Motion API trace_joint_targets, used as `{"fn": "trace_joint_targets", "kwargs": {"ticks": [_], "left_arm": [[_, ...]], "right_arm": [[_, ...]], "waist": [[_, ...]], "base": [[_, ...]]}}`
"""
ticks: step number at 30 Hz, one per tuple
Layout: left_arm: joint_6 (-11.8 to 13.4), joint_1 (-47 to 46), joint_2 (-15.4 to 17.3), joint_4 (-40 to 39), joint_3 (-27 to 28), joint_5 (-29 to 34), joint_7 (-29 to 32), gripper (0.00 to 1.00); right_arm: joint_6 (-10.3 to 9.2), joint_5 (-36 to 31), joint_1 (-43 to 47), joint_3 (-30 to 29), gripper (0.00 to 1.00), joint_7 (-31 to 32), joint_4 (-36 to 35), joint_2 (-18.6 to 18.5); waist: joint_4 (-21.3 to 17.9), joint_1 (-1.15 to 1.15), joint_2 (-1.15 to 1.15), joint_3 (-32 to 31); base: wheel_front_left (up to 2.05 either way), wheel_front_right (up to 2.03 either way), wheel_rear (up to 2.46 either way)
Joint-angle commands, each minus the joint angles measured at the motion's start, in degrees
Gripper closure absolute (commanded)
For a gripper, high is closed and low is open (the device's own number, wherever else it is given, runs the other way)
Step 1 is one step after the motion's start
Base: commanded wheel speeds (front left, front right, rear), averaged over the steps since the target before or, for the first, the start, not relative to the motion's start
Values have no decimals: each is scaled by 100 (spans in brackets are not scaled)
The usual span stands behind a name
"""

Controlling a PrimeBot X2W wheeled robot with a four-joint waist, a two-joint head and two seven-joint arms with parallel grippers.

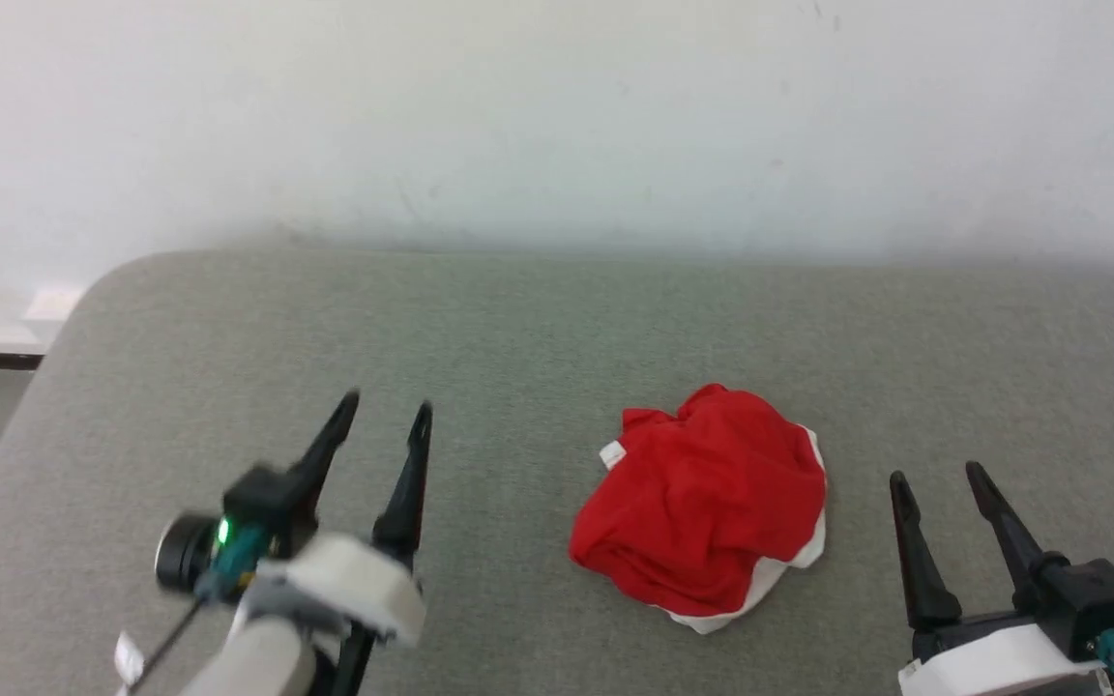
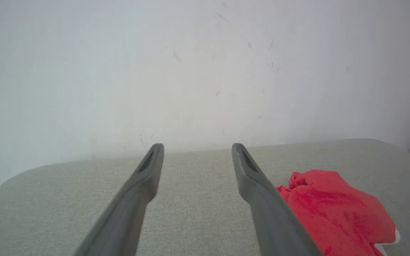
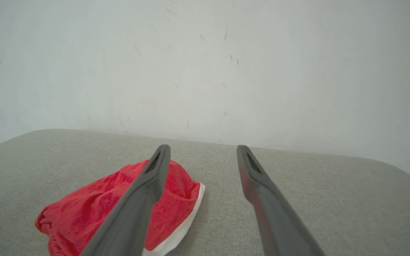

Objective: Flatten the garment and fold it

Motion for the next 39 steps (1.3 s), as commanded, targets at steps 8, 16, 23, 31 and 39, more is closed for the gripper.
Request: {"fn": "trace_joint_targets", "kwargs": {"ticks": [8,16,23,31,39], "left_arm": [[304,1737,-255,-992,559,798,-26,0],[45,2038,-588,-1000,821,1316,-27,0],[-222,1836,-863,-955,918,1586,-27,0],[-563,1409,-1283,-883,1129,1749,-27,0],[-833,1216,-1618,-782,1354,1992,-27,0]], "right_arm": [[-11,54,164,32,0,-41,141,15],[-11,92,121,-257,0,249,261,15],[-11,260,-704,-321,0,2019,65,-263],[-11,1029,-2232,164,0,5208,690,-1396],[-11,1737,-2943,642,0,6789,1289,-1858]], "waist": [[336,1,0,-271],[608,1,0,-72],[857,1,0,481],[1196,1,0,1220],[1596,1,0,1504]], "base": [[0,0,0],[0,0,0],[0,0,0],[0,0,0],[0,0,0]]}}
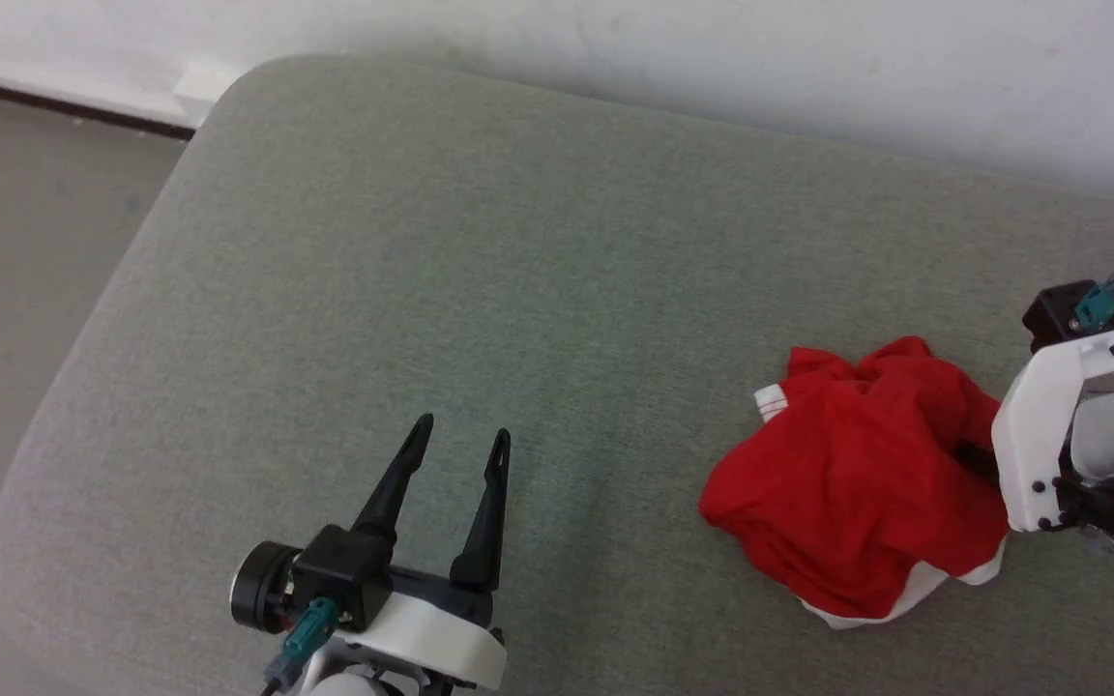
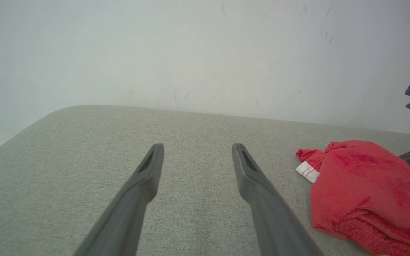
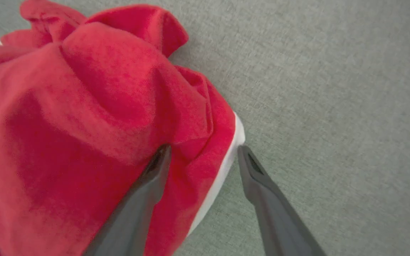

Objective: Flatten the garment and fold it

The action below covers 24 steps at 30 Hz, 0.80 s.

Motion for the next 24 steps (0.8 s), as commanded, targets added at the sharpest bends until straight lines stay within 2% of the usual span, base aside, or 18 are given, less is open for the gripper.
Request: {"fn": "trace_joint_targets", "kwargs": {"ticks": [1,6,7,8,16,24], "left_arm": [[-58,-67,-46,25,46,60,-26,0],[-192,-65,-183,96,154,189,-26,0],[-210,-56,-207,113,179,208,-26,0],[-232,-45,-230,133,197,224,-26,0],[-378,100,-331,270,301,352,-26,0],[-495,290,-328,353,440,422,-26,0]], "right_arm": [[-5,-23,-72,65,0,6,69,-99],[-5,-92,-48,331,0,-83,475,-245],[-5,-68,-42,318,20,-139,554,-222],[-5,-33,-38,291,100,-206,632,-179],[-5,-6,195,-148,100,-1043,731,-153],[-5,-390,1207,-1414,100,-1428,-51,-160]], "waist": [[274,-2,0,235],[363,-2,0,230],[357,-2,0,213],[341,-2,0,191],[-34,-2,0,-136],[-753,-2,0,-475]], "base": [[0,0,0],[0,0,0],[0,0,0],[0,0,0],[0,0,0],[0,0,0]]}}
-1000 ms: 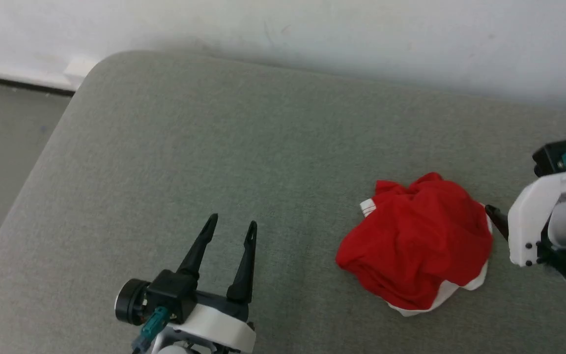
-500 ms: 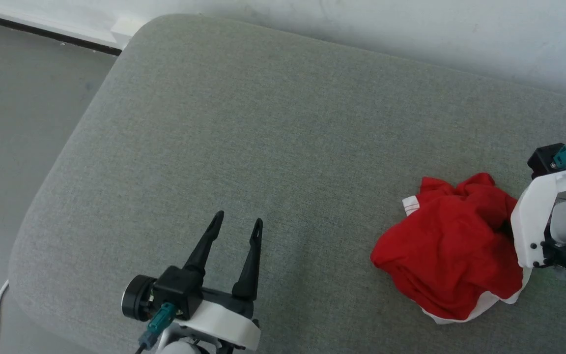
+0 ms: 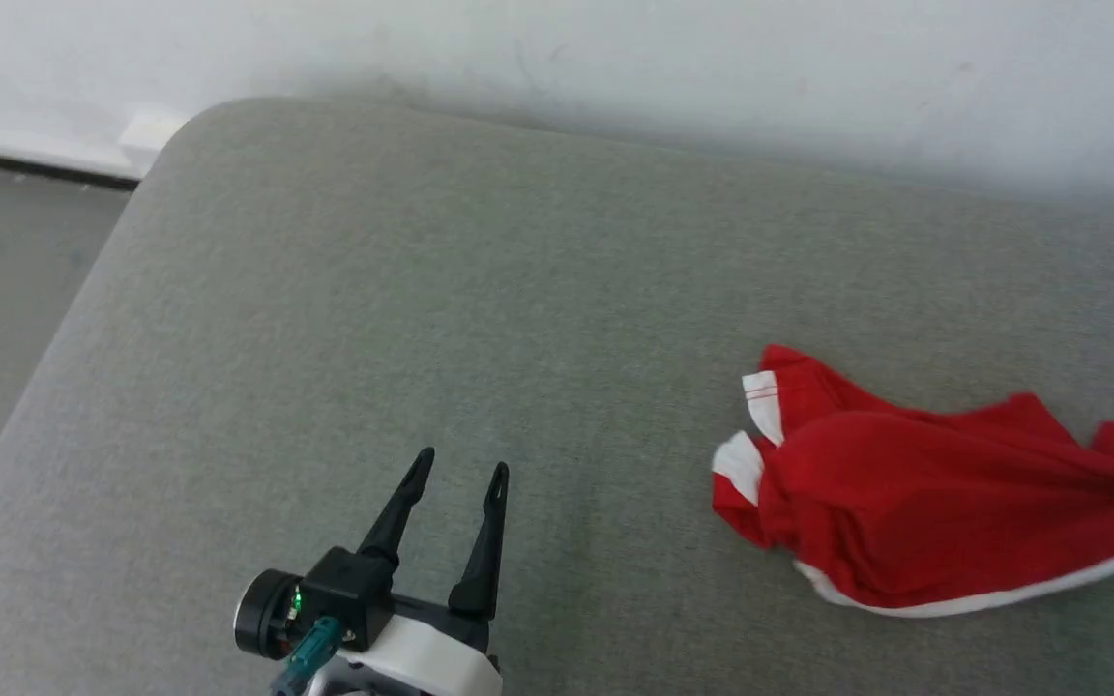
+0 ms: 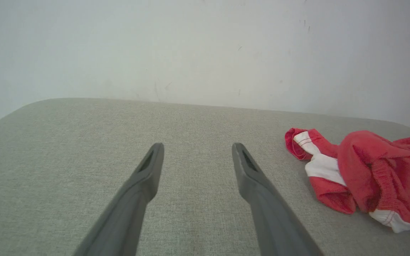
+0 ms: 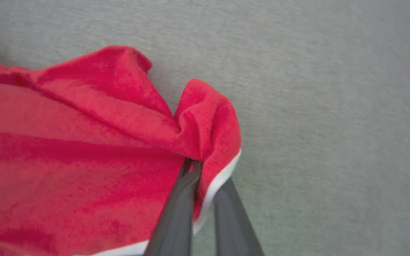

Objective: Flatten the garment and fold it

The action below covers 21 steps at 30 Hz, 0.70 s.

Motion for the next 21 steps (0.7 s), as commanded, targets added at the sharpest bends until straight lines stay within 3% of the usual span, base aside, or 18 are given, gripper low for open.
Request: {"fn": "trace_joint_targets", "kwargs": {"ticks": [1,6,7,8,17,21], "left_arm": [[-41,42,-19,17,27,45,-27,0],[-114,65,-61,68,15,74,-27,0],[-139,63,-67,93,-7,87,-27,0],[-164,60,-73,119,-31,98,-27,0],[-389,38,-130,330,-289,71,-25,0],[-553,22,-188,485,-565,-194,297,0]], "right_arm": [[-12,-167,261,-264,100,-29,-150,66],[-12,-586,969,-1028,97,-96,-552,628],[-12,-671,1023,-1114,52,-219,-607,749],[-12,-719,1048,-1144,0,-354,-661,878],[-12,-699,1052,-823,0,-2361,-1591,1407],[-12,-685,1329,-581,0,-3205,-2090,1632]], "waist": [[-466,0,0,-280],[-816,0,0,-347],[-867,0,0,-352],[-915,0,0,-364],[-1197,0,0,-453],[-1322,0,0,-427]], "base": [[0,0,0],[0,0,0],[0,0,0],[0,0,0],[0,0,0],[0,0,0]]}}
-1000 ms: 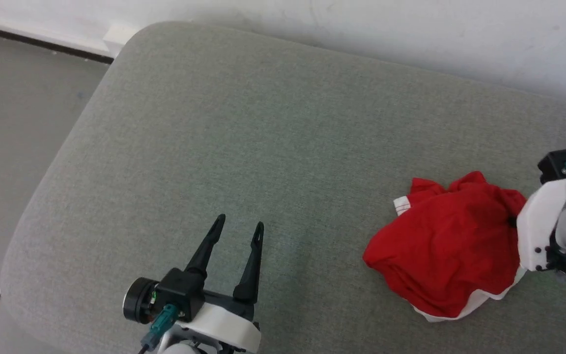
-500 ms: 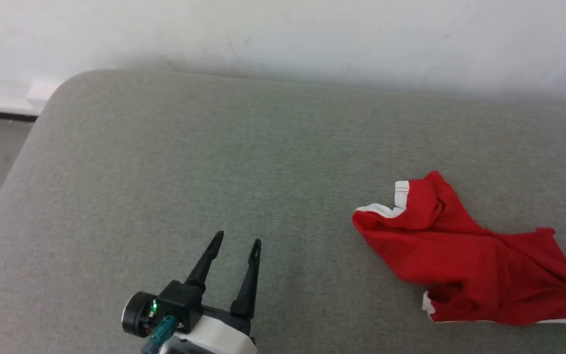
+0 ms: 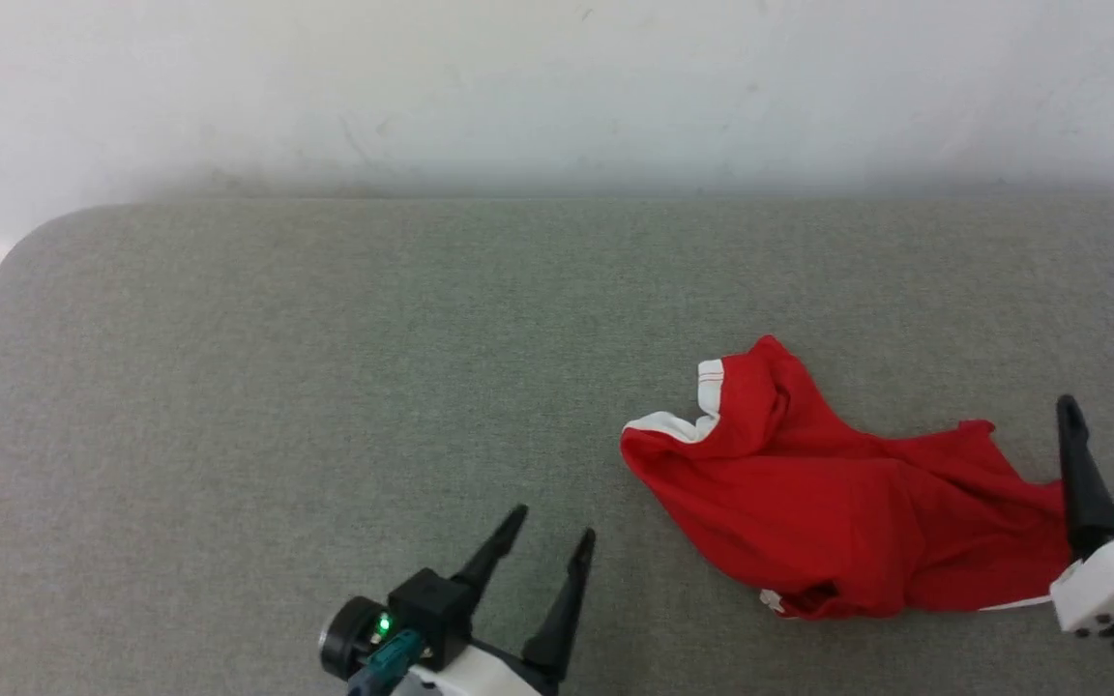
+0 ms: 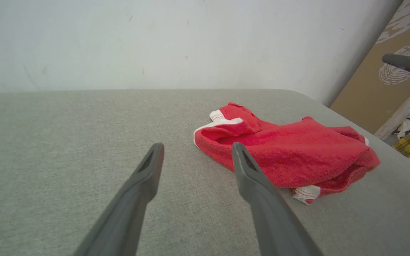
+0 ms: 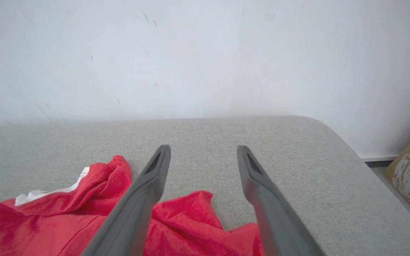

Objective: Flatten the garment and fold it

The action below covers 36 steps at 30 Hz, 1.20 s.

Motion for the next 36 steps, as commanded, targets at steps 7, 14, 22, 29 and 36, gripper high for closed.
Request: {"fn": "trace_joint_targets", "kwargs": {"ticks": [7,14,22,29,36], "left_arm": [[-49,-587,-111,166,-439,-622,1616,0],[192,-1608,-127,352,-483,-681,3053,0],[233,-2360,25,1254,-663,-367,3736,0],[-11,-2339,22,1717,-782,-529,3430,100],[335,-1704,235,935,-286,-724,2191,100]], "right_arm": [[-4,-8,404,160,0,-778,-124,303],[-4,-98,229,295,0,-955,-63,323],[-4,-113,90,422,0,-1158,149,368],[-4,-163,63,465,0,-1253,290,398],[-4,-216,168,374,0,-1299,292,384]], "waist": [[-347,1,0,320],[-622,1,0,659],[-915,1,0,920],[-849,1,0,817],[-479,1,0,376]], "base": [[0,0,0],[0,0,0],[0,0,0],[0,0,0],[0,0,0]]}}
